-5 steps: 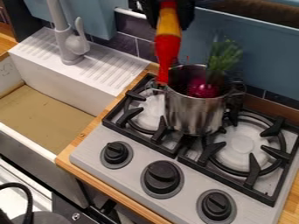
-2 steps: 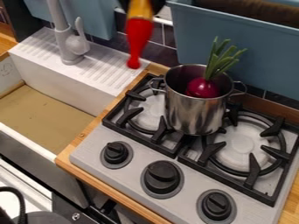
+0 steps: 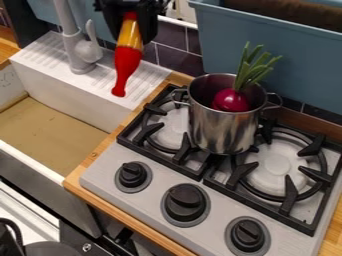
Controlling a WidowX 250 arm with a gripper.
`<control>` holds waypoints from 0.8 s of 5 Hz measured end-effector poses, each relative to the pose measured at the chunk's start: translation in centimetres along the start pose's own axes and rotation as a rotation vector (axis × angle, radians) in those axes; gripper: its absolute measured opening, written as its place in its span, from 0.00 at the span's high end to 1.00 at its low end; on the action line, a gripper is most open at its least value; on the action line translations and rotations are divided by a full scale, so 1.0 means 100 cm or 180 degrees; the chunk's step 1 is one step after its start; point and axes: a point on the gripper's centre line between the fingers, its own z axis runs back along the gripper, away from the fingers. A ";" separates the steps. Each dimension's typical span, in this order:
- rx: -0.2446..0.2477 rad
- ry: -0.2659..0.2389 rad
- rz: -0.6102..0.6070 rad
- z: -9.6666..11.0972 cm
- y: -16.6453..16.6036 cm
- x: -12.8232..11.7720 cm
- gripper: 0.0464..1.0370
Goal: Put the sauce bottle on the left burner
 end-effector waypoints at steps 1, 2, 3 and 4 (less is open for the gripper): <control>-0.0045 0.0096 0.0109 -0.024 0.006 0.005 0.40; -0.0119 0.0279 0.0168 -0.041 0.003 0.003 0.40; -0.0277 0.0544 0.0374 -0.059 -0.008 -0.002 0.40; -0.0336 0.0747 0.0568 -0.067 -0.019 -0.006 0.40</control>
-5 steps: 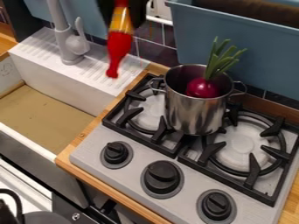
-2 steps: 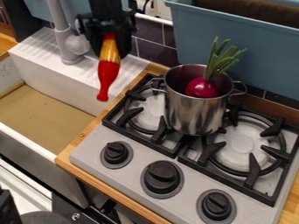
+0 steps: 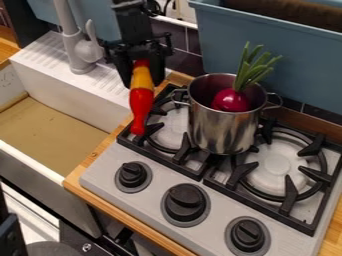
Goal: Put the sauce bottle on the left burner
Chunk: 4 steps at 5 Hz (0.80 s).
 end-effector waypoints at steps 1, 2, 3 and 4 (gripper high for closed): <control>-0.0058 -0.0013 0.0132 -0.007 -0.007 -0.001 0.40; -0.0028 -0.0111 0.0183 -0.014 -0.014 0.003 0.40; 0.0026 -0.0157 0.0192 -0.019 -0.023 0.008 0.40; 0.0037 -0.0152 0.0162 -0.023 -0.026 0.007 0.32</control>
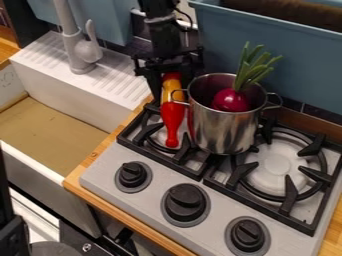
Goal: Put the sauce bottle on the left burner
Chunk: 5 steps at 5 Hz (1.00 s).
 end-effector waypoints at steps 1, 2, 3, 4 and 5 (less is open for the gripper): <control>0.0006 0.0029 0.0010 -0.004 0.001 -0.003 0.06; 0.0022 0.0072 -0.0020 -0.006 0.002 -0.006 0.04; -0.0005 0.0021 -0.0067 0.006 0.006 -0.010 0.04; -0.0046 -0.0141 -0.0155 0.024 0.007 -0.013 0.04; -0.0088 -0.0324 -0.0234 0.040 0.005 -0.015 0.04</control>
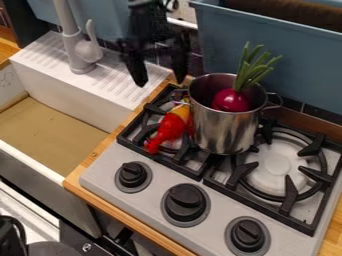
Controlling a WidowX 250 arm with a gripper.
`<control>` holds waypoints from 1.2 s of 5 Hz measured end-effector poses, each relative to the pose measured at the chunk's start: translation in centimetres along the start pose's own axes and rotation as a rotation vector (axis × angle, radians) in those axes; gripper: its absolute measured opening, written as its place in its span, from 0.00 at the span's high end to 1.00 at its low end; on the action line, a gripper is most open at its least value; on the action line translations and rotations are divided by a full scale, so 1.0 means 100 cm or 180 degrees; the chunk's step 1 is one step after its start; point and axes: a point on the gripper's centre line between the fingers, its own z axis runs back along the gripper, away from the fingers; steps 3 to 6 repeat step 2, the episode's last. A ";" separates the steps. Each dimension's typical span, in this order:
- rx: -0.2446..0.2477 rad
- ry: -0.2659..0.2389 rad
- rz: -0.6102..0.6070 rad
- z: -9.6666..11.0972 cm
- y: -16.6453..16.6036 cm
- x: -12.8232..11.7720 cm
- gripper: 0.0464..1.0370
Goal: Put the sauce bottle on the left burner
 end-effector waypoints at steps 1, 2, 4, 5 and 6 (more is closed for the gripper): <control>0.0004 -0.0250 -0.0113 0.022 -0.005 -0.005 0.04; 0.0116 -0.0433 -0.0225 0.031 -0.006 -0.014 0.04; 0.0116 -0.0433 -0.0225 0.031 -0.006 -0.014 0.04; 0.0116 -0.0433 -0.0225 0.031 -0.006 -0.014 0.04; 0.0116 -0.0433 -0.0225 0.031 -0.006 -0.014 0.04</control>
